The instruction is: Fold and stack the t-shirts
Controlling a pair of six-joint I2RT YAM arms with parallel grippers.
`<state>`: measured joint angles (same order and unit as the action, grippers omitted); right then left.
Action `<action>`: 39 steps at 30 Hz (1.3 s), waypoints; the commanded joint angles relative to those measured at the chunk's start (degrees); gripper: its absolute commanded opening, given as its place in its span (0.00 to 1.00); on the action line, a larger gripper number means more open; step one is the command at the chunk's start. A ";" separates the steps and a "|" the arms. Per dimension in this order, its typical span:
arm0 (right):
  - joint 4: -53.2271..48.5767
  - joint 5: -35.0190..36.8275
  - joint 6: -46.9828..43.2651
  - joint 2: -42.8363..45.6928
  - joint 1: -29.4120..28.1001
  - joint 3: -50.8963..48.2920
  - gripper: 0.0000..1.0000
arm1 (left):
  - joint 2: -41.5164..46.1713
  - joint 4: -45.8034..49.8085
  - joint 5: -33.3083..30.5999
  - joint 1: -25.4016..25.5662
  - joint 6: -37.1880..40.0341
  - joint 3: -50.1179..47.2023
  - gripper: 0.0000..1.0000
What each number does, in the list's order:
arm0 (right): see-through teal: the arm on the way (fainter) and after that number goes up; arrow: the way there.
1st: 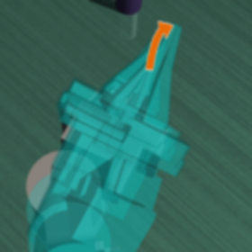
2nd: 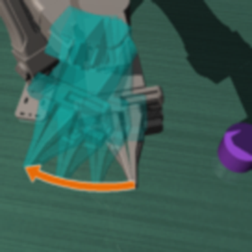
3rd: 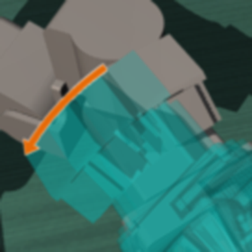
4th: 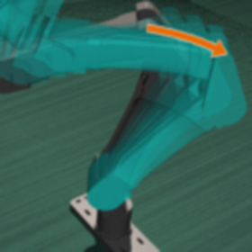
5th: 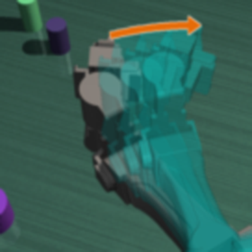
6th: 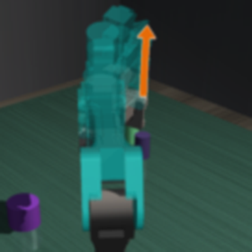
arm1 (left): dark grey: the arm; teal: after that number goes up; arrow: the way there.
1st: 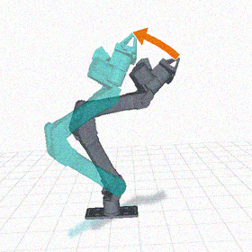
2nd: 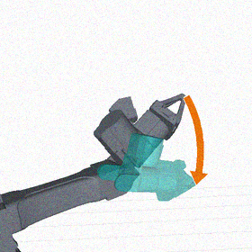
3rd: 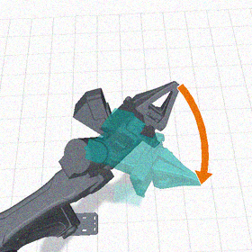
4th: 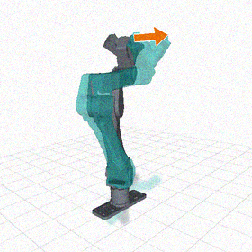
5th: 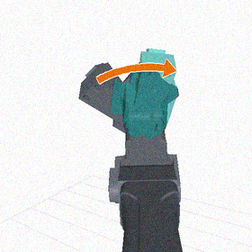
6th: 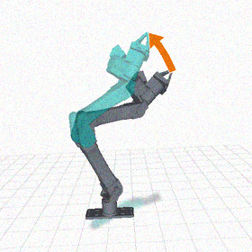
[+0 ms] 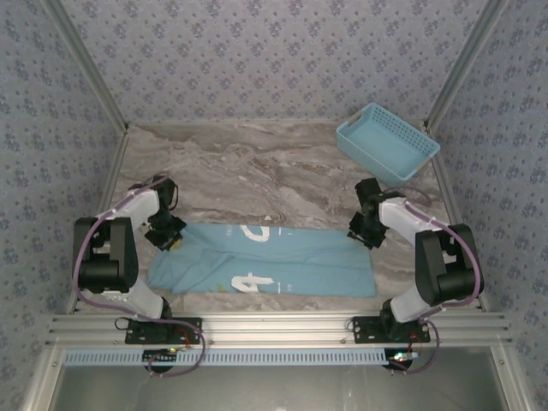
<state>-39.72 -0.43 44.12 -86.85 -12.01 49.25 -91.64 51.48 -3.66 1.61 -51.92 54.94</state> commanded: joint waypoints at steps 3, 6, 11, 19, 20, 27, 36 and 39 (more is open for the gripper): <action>-4.17 6.07 -2.38 6.61 -4.34 3.27 0.35 | 8.81 5.31 -4.46 1.33 -0.11 4.21 0.09; -2.42 4.06 -2.66 6.30 -8.85 3.70 0.32 | 8.58 2.20 -0.91 3.09 -1.03 5.85 0.11; 1.74 -0.80 -1.91 0.11 -13.41 4.87 0.25 | 2.13 -4.17 4.36 5.63 -2.00 8.72 0.17; 0.71 -2.62 -3.86 -10.26 -10.46 7.41 0.25 | -3.82 -0.40 -0.65 1.74 1.75 7.52 0.28; -0.12 -2.10 -3.95 -11.33 -10.01 7.90 0.26 | -3.64 -0.59 -1.22 0.73 2.56 6.59 0.29; -0.13 -1.64 -4.39 -12.56 -9.22 8.51 0.26 | 1.83 -5.12 -1.65 -4.48 6.61 3.29 0.31; -0.75 -1.87 -4.64 -13.72 -9.37 10.32 0.26 | 3.29 -11.33 4.05 -4.86 9.88 0.09 0.39; -0.96 -1.86 -4.66 -13.70 -9.37 10.60 0.26 | 2.78 -10.50 3.68 -4.90 10.21 -0.92 0.37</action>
<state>-39.09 -3.03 40.45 -98.98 -21.63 58.83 -88.31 40.25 -0.43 -3.11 -43.44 55.29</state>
